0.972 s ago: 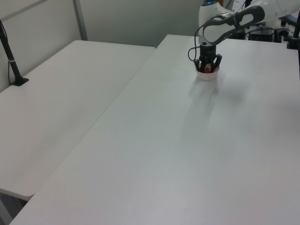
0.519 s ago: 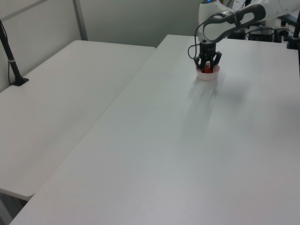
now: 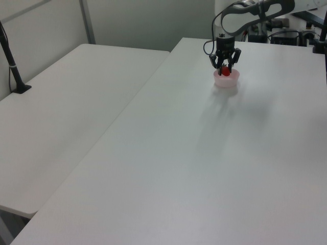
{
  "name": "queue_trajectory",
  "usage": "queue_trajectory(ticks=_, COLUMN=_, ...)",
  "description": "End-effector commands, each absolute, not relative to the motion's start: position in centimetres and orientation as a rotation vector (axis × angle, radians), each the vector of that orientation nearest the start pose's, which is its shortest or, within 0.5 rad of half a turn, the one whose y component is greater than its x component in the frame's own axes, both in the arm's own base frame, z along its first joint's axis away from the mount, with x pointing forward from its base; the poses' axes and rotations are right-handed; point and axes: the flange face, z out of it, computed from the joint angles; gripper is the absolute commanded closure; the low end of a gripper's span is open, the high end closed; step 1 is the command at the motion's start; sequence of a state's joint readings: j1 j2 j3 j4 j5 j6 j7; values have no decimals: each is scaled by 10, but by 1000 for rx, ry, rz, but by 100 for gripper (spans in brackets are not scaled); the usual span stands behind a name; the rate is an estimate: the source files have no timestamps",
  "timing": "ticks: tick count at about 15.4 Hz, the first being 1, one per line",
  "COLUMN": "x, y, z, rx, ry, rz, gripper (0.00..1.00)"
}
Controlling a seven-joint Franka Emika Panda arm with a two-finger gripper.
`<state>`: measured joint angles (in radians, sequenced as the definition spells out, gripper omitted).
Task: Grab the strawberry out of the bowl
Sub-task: 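Lift the strawberry out of the bowl and carry it beside the bowl, then lower the strawberry onto the table, open the gripper and raise it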
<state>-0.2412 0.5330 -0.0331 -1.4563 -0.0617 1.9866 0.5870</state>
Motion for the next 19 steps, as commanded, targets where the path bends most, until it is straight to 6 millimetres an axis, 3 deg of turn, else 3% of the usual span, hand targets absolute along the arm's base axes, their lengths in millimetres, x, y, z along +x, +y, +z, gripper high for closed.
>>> queue_trajectory(ticks=1, x=663, y=-204, z=394, rx=-3022, ry=1143, rz=10, gripper=53)
queue_trajectory(ticks=4, x=647, y=-252, z=395, rx=-3068, ry=1031, rz=24, gripper=52)
queue_trajectory(ticks=7, x=626, y=-298, z=387, rx=-3146, ry=894, rz=64, gripper=46)
queue_trajectory(ticks=10, x=604, y=-350, z=375, rx=-3173, ry=876, rz=53, gripper=46)
queue_trajectory(ticks=12, x=596, y=-368, z=367, rx=-3171, ry=903, rz=24, gripper=46)
queue_trajectory(ticks=15, x=595, y=-370, z=366, rx=-3162, ry=919, rz=29, gripper=34)
queue_trajectory(ticks=16, x=598, y=-365, z=373, rx=-3165, ry=912, rz=18, gripper=19)
queue_trajectory(ticks=17, x=602, y=-357, z=382, rx=-3166, ry=895, rz=0, gripper=0)
queue_trajectory(ticks=19, x=615, y=-317, z=411, rx=-3185, ry=797, rz=7, gripper=0)
